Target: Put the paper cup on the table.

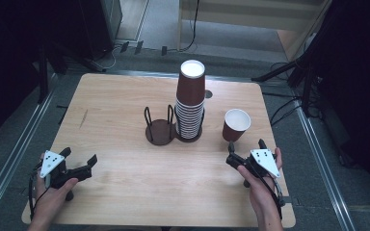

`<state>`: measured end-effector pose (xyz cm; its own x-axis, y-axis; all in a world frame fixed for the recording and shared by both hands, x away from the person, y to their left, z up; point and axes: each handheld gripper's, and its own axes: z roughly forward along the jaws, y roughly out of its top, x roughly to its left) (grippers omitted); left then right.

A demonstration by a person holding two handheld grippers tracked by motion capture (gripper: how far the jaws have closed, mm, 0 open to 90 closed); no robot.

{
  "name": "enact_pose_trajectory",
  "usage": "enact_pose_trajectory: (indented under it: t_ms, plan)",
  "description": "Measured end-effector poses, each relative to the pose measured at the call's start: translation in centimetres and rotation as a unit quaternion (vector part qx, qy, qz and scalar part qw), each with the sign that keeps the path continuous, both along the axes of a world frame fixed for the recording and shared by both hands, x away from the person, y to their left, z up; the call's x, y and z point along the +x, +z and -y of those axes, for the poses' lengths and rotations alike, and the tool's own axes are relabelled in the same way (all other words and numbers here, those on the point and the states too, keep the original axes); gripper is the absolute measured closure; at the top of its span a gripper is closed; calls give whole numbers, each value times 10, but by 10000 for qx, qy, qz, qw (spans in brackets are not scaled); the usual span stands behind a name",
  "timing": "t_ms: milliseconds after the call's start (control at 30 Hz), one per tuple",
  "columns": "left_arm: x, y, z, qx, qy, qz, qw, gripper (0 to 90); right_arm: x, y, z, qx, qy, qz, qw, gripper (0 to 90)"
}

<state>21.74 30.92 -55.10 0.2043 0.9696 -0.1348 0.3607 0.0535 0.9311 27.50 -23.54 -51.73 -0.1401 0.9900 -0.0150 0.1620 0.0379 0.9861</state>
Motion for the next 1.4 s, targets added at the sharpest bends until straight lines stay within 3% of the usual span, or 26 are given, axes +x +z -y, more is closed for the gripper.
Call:
enact_pose_trajectory:
  t_ms: [833,1400]
  plan:
    - [0,0,0,31,18,2,10000,0,-32,-17,42,2,-303,-185,9994,0]
    - [0,0,0,34,22,2,10000,0,-52,-24,60,-58,-382,-262,9989,0]
